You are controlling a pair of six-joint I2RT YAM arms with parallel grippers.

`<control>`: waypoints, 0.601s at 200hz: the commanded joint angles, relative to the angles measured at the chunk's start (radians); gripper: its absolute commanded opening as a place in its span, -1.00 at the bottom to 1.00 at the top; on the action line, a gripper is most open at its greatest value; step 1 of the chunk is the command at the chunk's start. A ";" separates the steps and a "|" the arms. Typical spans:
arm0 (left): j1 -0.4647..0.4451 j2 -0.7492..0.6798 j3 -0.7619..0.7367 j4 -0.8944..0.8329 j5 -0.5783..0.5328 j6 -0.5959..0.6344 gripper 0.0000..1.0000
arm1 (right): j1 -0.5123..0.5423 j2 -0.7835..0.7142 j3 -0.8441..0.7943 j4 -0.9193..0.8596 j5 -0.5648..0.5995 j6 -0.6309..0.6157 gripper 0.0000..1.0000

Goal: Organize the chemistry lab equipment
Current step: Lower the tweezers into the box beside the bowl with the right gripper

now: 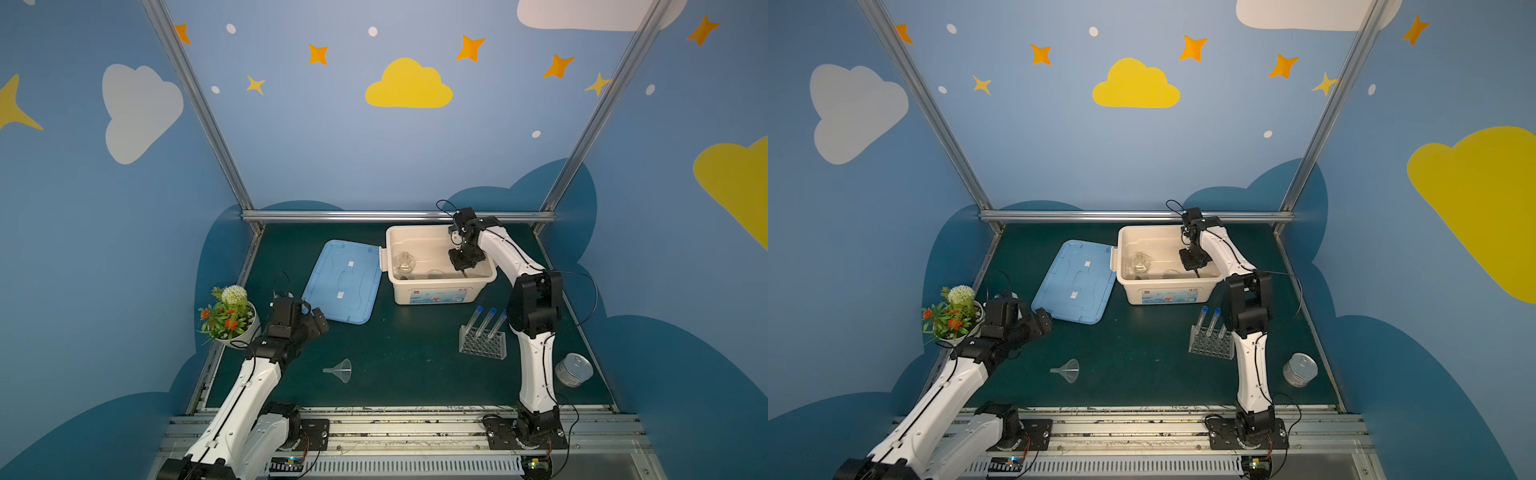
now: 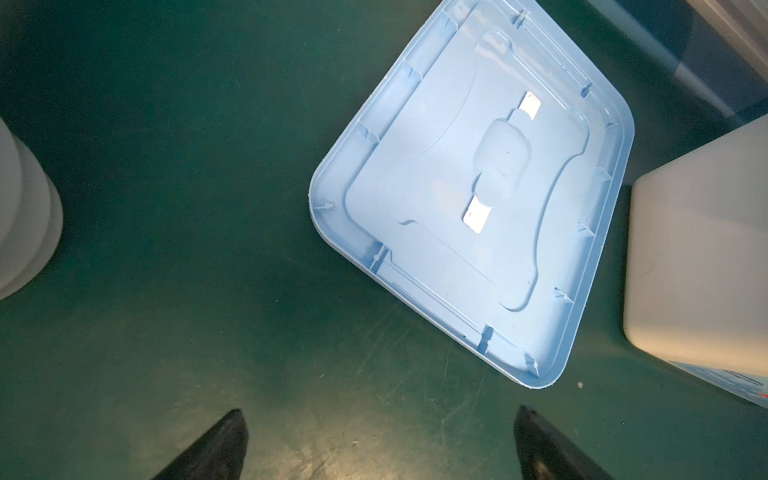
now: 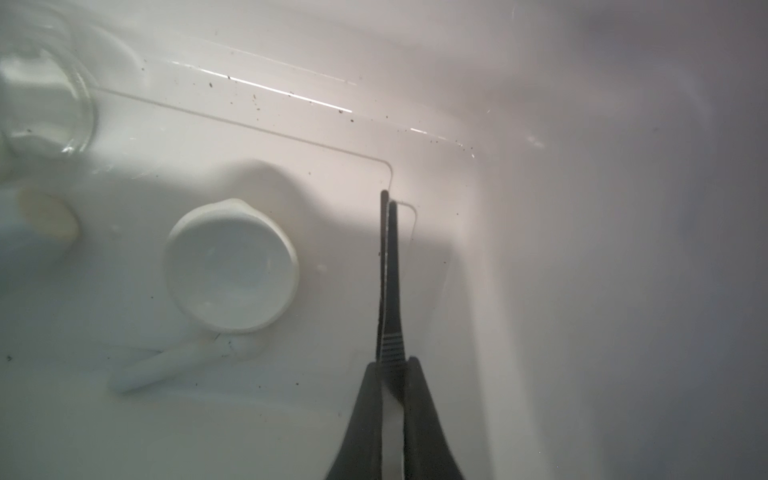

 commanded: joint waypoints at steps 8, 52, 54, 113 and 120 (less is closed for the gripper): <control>0.003 -0.002 -0.016 0.012 0.007 0.014 0.99 | -0.013 0.035 0.040 -0.114 -0.013 0.030 -1.00; 0.003 -0.005 -0.019 0.016 0.004 0.017 0.99 | -0.017 0.021 -0.009 -0.104 -0.021 0.039 -1.00; 0.003 -0.005 -0.019 0.017 0.004 0.018 0.99 | -0.017 0.022 -0.009 -0.104 -0.021 0.039 -1.00; 0.003 0.001 -0.022 0.022 0.008 0.017 0.99 | -0.024 0.106 0.044 -0.147 -0.026 0.036 -1.00; 0.003 0.003 -0.022 0.023 0.008 0.018 0.99 | -0.024 0.118 0.057 -0.155 -0.032 0.038 -1.00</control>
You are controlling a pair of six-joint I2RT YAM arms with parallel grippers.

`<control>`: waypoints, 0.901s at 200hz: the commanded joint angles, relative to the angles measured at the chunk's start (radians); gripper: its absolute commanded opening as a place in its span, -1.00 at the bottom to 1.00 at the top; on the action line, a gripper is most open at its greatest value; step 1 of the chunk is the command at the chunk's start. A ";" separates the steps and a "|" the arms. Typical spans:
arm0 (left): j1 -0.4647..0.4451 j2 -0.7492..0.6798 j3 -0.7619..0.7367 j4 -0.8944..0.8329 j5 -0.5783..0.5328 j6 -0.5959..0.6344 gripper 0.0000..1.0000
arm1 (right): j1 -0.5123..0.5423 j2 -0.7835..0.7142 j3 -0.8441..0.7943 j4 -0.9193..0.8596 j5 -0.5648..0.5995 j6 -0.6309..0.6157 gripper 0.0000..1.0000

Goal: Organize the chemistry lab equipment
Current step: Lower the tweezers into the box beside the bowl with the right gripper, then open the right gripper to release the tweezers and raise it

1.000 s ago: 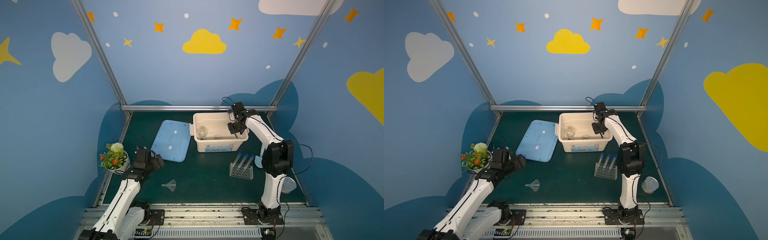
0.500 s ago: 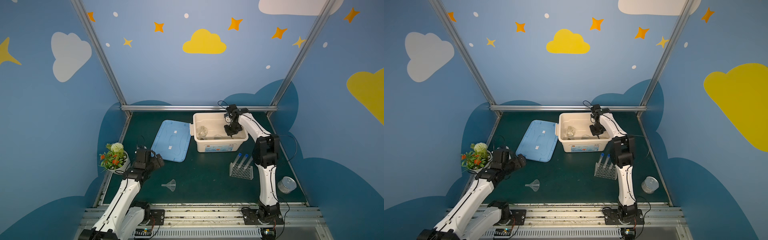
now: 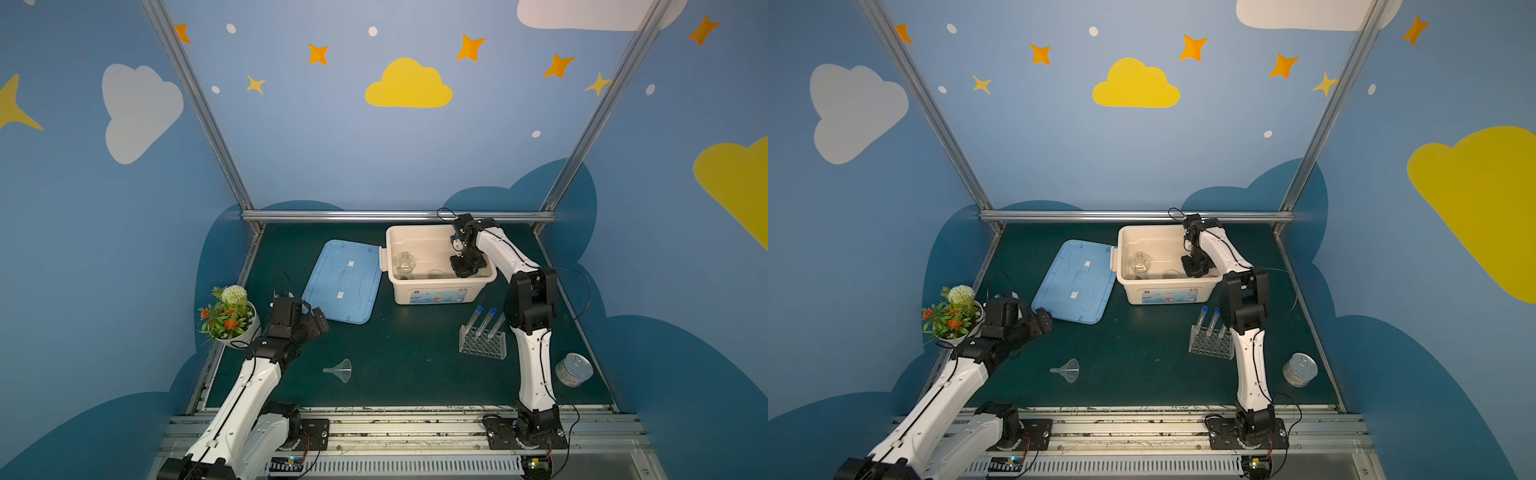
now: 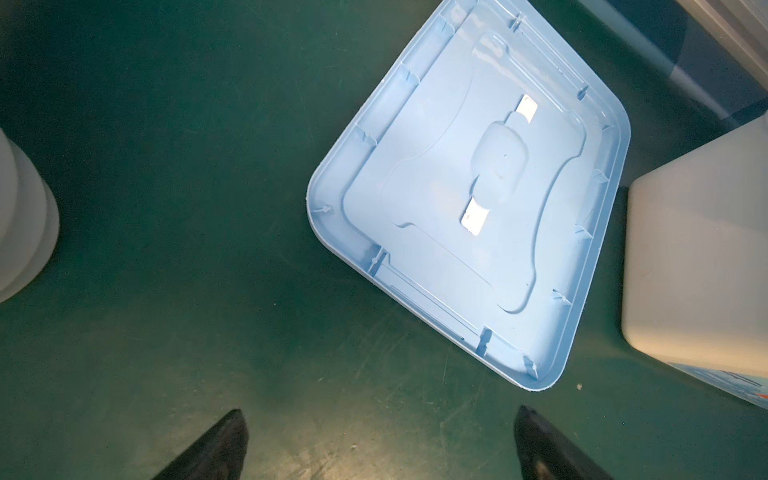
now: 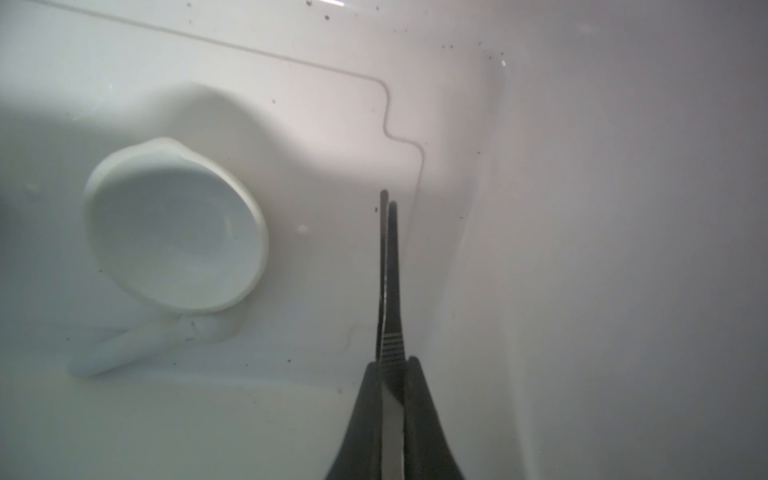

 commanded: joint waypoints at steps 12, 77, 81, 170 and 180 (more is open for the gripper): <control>0.003 0.003 -0.017 0.006 0.007 0.015 0.99 | -0.010 0.073 0.051 -0.060 -0.026 0.011 -1.00; 0.003 -0.005 -0.023 0.002 0.003 0.012 0.99 | -0.010 0.099 0.025 -0.052 -0.024 0.016 -1.00; 0.003 -0.005 -0.023 0.003 0.002 0.012 0.99 | -0.010 0.099 0.024 -0.052 -0.024 0.017 -0.98; 0.003 -0.008 -0.023 -0.002 0.001 0.012 0.99 | -0.012 0.072 -0.001 -0.024 -0.030 0.039 -0.47; 0.003 -0.008 -0.023 -0.001 0.001 0.012 0.99 | -0.010 0.064 -0.005 -0.021 -0.031 0.043 -0.44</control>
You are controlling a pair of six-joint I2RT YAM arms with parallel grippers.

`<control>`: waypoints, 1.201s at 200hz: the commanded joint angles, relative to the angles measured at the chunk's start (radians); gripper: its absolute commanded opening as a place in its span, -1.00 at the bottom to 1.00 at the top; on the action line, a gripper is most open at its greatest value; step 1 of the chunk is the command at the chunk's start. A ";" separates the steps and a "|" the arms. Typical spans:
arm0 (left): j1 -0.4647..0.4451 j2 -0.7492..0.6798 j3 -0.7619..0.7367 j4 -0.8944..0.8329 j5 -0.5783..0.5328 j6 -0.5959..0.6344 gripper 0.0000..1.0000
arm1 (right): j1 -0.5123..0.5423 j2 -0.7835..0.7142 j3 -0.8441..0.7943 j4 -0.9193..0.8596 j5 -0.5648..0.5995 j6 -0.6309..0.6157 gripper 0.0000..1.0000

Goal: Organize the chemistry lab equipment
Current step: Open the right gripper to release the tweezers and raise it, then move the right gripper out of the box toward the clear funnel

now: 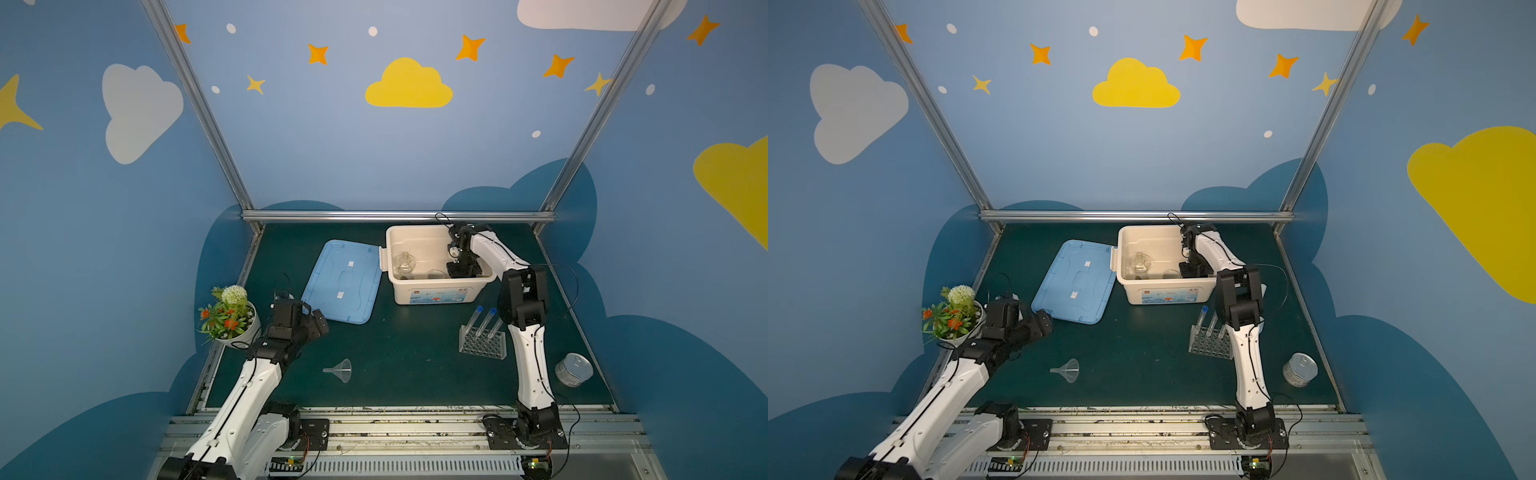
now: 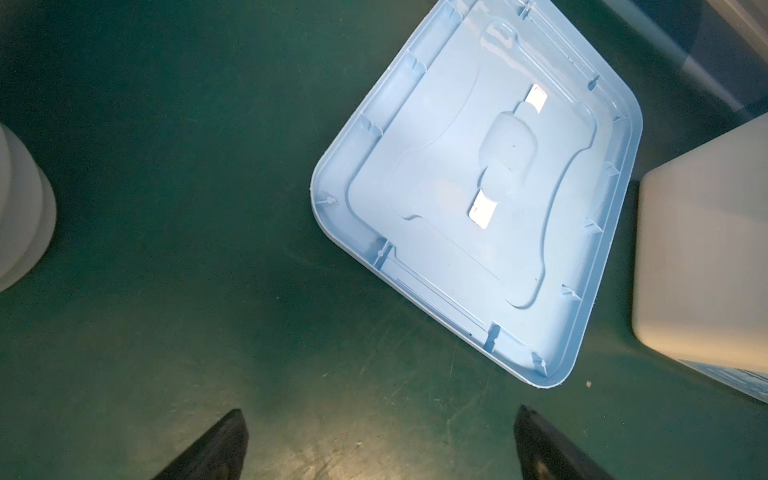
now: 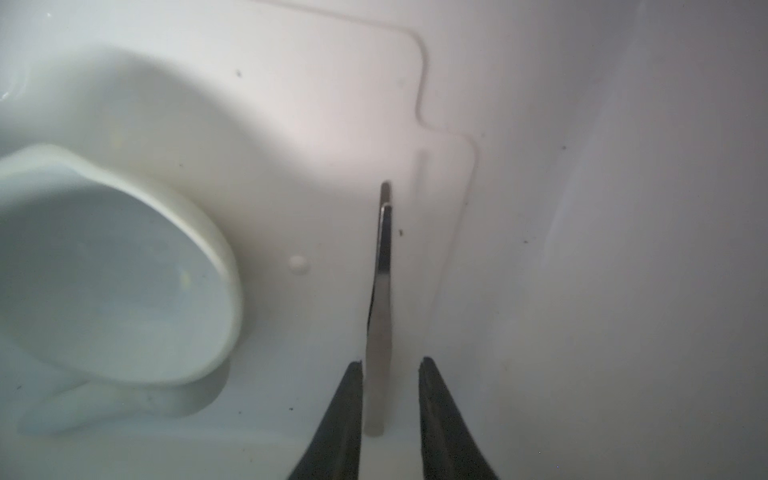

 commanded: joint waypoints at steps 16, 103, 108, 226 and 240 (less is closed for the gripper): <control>0.004 -0.007 -0.007 -0.005 0.003 0.011 0.99 | -0.012 -0.039 -0.029 0.000 0.007 0.024 -0.35; 0.003 -0.013 -0.005 -0.009 0.010 0.004 0.99 | 0.011 -0.296 -0.077 0.044 0.008 0.066 0.19; 0.003 -0.014 -0.005 -0.010 0.011 0.003 0.99 | 0.014 -0.314 -0.084 0.049 0.003 0.067 0.22; 0.006 -0.012 -0.027 0.030 0.033 -0.032 0.99 | 0.245 -0.882 -0.641 0.419 -0.166 0.382 0.48; 0.008 -0.006 -0.024 0.030 0.035 -0.030 0.99 | 0.307 -0.955 -0.719 0.481 -0.144 0.425 0.48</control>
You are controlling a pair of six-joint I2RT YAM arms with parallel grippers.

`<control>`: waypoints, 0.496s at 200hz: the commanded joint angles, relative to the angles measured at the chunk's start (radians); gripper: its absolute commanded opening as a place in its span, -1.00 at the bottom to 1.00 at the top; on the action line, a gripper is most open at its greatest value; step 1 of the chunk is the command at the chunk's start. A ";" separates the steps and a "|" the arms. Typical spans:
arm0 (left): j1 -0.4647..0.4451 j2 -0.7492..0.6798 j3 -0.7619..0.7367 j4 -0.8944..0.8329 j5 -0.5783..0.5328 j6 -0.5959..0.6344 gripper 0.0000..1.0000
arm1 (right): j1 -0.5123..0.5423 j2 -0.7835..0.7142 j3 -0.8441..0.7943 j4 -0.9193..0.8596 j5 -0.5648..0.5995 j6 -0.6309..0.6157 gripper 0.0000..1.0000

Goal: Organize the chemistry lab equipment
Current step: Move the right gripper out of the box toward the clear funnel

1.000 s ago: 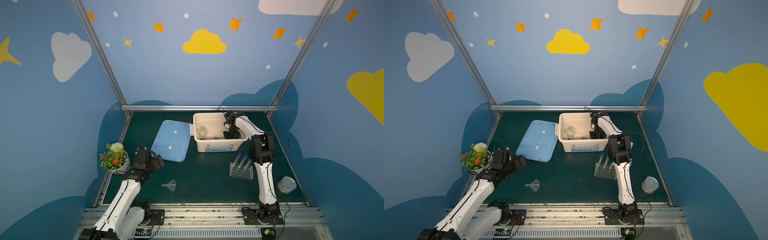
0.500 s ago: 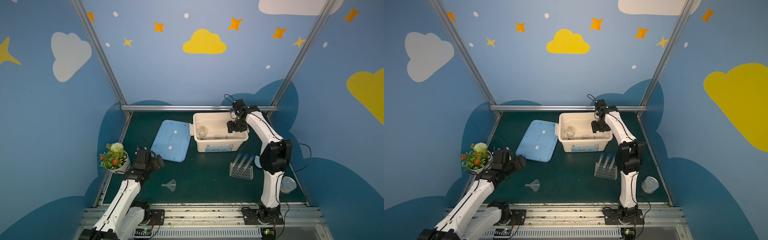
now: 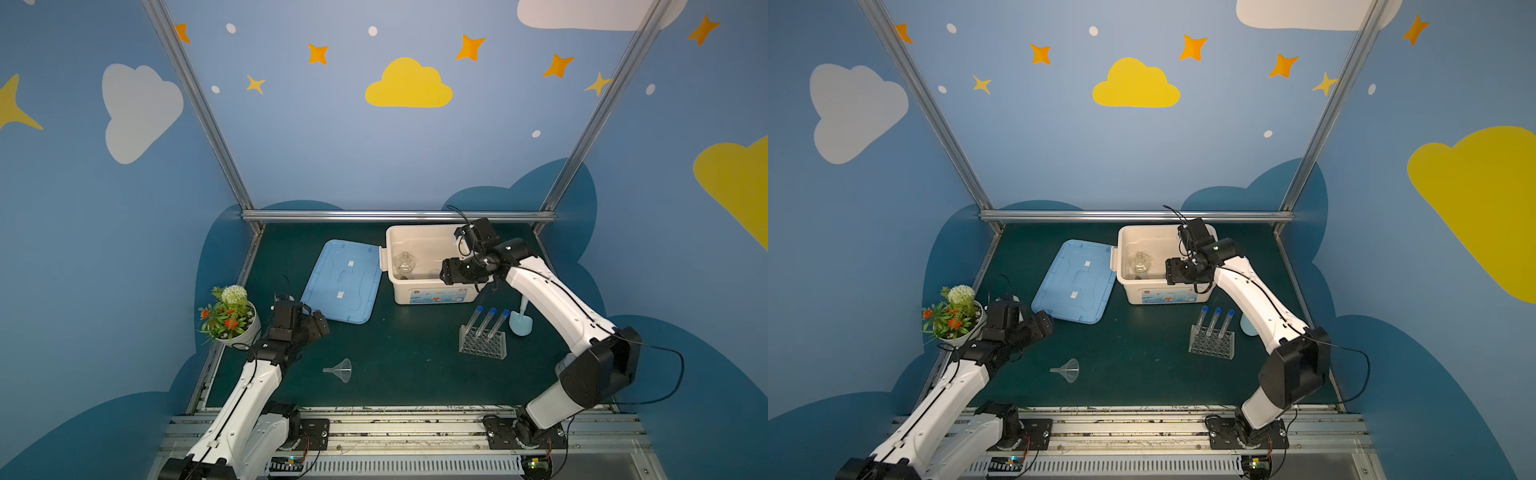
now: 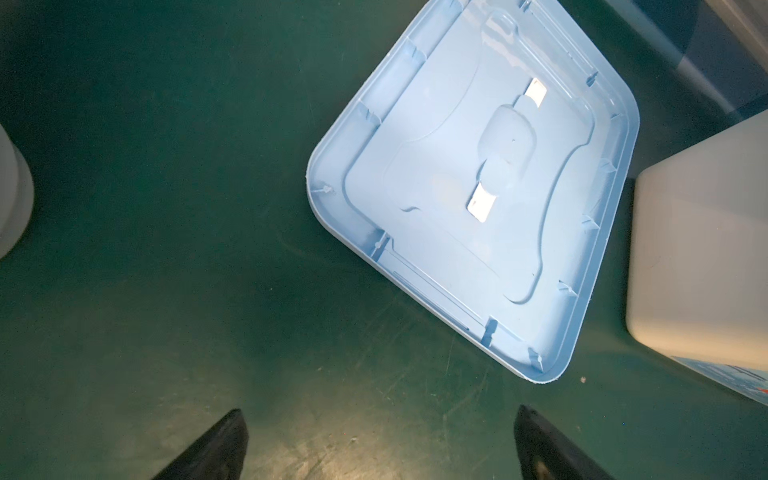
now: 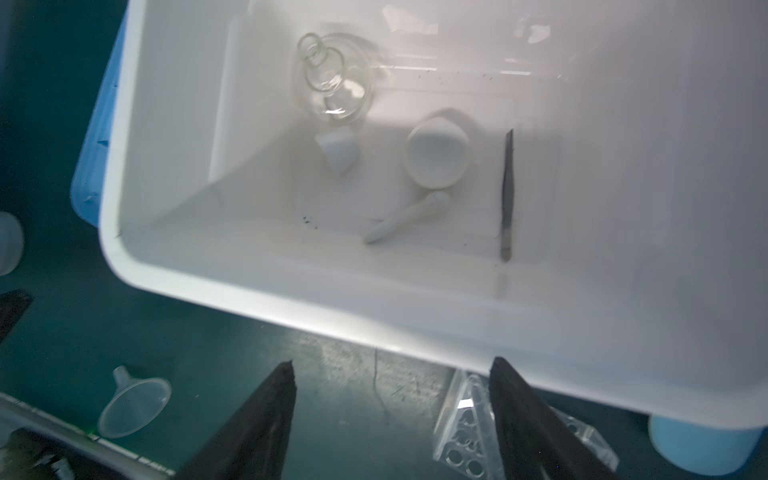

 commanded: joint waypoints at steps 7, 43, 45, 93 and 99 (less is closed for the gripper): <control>0.008 0.005 -0.001 0.016 0.015 -0.004 0.99 | 0.107 -0.141 -0.140 0.190 -0.045 0.164 0.48; 0.021 0.008 0.003 0.016 0.009 0.000 0.99 | 0.259 -0.262 -0.414 0.493 -0.168 0.336 0.39; 0.021 0.009 0.003 0.016 0.010 -0.001 0.99 | 0.268 -0.264 -0.424 0.502 -0.168 0.344 0.38; 0.039 0.019 -0.003 0.049 0.031 -0.013 0.99 | 0.450 -0.183 -0.519 0.587 -0.185 0.445 0.18; 0.043 0.023 -0.003 0.056 0.040 -0.016 0.99 | 0.473 -0.163 -0.516 0.596 -0.187 0.433 0.15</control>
